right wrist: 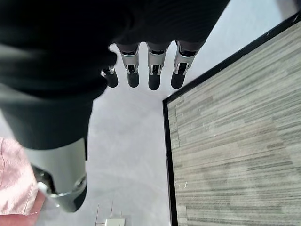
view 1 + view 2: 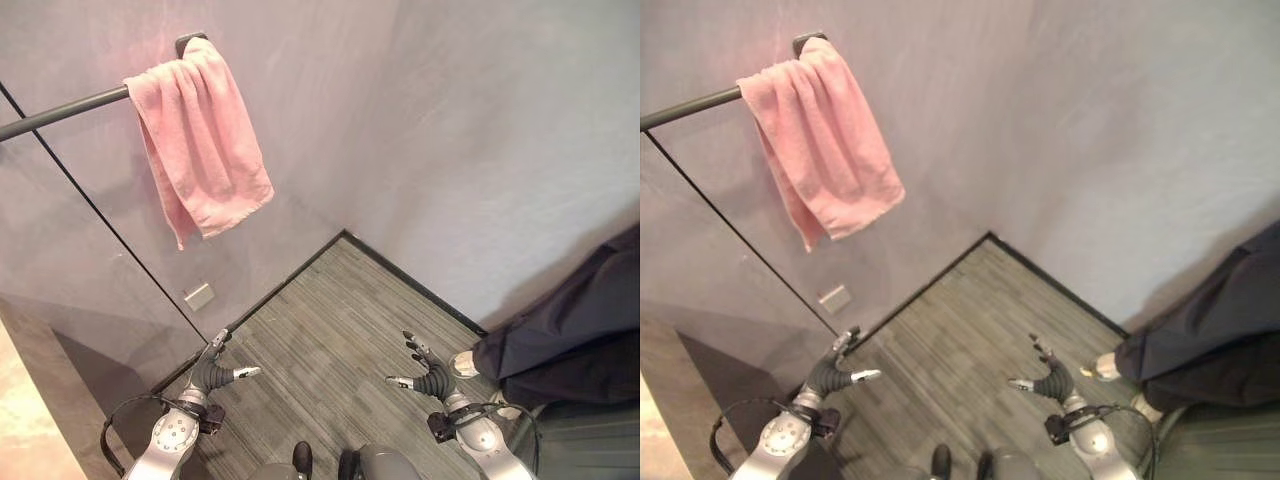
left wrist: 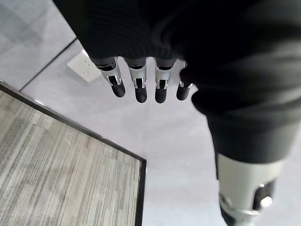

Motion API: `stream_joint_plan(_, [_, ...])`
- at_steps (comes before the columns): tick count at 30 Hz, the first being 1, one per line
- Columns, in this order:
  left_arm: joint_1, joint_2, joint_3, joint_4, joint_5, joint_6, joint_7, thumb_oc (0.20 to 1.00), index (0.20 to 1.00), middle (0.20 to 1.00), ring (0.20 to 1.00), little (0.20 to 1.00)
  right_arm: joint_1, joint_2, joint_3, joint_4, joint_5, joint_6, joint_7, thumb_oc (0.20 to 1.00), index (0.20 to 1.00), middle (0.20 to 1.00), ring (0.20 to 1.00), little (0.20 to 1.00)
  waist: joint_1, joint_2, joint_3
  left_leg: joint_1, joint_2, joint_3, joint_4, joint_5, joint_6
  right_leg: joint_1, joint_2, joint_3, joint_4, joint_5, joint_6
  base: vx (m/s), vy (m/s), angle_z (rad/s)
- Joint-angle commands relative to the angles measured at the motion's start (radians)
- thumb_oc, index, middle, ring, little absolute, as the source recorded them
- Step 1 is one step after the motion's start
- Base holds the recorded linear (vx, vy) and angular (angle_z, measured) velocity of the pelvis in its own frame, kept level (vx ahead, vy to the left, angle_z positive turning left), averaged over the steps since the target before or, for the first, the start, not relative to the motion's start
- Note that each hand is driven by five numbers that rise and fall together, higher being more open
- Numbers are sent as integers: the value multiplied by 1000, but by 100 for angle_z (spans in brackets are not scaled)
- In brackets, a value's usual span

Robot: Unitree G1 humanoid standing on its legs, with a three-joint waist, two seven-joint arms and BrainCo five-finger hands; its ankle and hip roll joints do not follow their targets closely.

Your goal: Put brush and paste in cup on sink, flatten towel.

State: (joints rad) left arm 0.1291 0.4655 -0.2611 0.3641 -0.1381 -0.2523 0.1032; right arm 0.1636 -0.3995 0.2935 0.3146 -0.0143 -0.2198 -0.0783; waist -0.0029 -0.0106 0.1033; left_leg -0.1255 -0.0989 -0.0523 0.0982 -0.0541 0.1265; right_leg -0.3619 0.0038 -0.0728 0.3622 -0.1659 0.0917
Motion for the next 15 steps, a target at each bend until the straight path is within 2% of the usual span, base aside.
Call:
stream_joint_plan(1, [-26, 49, 15, -21, 16, -53, 20, 1000, 1000, 1000, 1000, 1000, -24, -23, -20, -66, 8, -46, 2, 1000, 1000, 1000, 1000, 1000, -4, -45, 32, 51, 3, -62, 69, -64, -81, 35, -38, 89, -188, 202, 45, 117, -64, 108])
stream_joint_plan(3, [-26, 48, 15, -20, 16, -53, 20, 1000, 1000, 1000, 1000, 1000, -24, -24, -20, -66, 8, -46, 2, 1000, 1000, 1000, 1000, 1000, -6, -43, 33, 54, 5, -64, 69, -65, -82, 38, -37, 86, -190, 201, 45, 99, -58, 114])
stream_joint_plan(4, [-42, 38, 8, -8, 12, -54, 28, 1000, 1000, 1000, 1000, 1000, -24, -25, -17, -70, 12, -40, 7, 1000, 1000, 1000, 1000, 1000, -14, -59, 39, 66, -7, -115, 67, -64, -92, 47, -38, 136, -216, 233, 55, 147, -132, 86])
stream_joint_plan(5, [-46, 36, 5, -3, 13, -55, 28, 1000, 1000, 1000, 1000, 1000, -27, -28, -13, -72, 11, -40, 12, 1000, 1000, 1000, 1000, 1000, -14, -65, 38, 67, -8, -130, 61, -65, -92, 55, -35, 137, -218, 234, 53, 198, -187, 60])
stream_joint_plan(8, [-46, 29, -6, 15, 13, -56, 29, 1000, 1000, 1000, 1000, 1000, -33, -33, -12, -65, 18, -40, 17, 1000, 1000, 1000, 1000, 1000, -6, -79, 22, 72, 6, -162, 39, -55, -107, 81, -29, 106, -233, 229, 42, 152, -160, 105])
stream_joint_plan(12, [-53, 24, -14, 25, 5, -47, 30, 1000, 1000, 1000, 1000, 1000, -38, -45, -16, -65, 23, -39, 16, 1000, 1000, 1000, 1000, 1000, -1, -83, 7, 81, 38, -190, 21, -39, -130, 103, -26, 53, -236, 204, 31, 117, -122, 36])
stream_joint_plan(14, [-75, 15, -30, 37, 0, -43, 29, 1000, 1000, 1000, 1000, 1000, -40, -61, -25, -63, 16, -37, 5, 1000, 1000, 1000, 1000, 1000, -13, -81, -4, 80, 71, -201, 11, -28, -151, 125, -38, -18, -231, 175, 18, 176, -179, 66])
stream_joint_plan(15, [-81, 10, -33, 44, -2, -43, 32, 1000, 1000, 1000, 1000, 1000, -39, -61, -29, -59, 16, -37, 1, 1000, 1000, 1000, 1000, 1000, -16, -80, -7, 81, 79, -188, 7, -27, -154, 132, -42, -33, -229, 168, 16, 165, -131, 98])
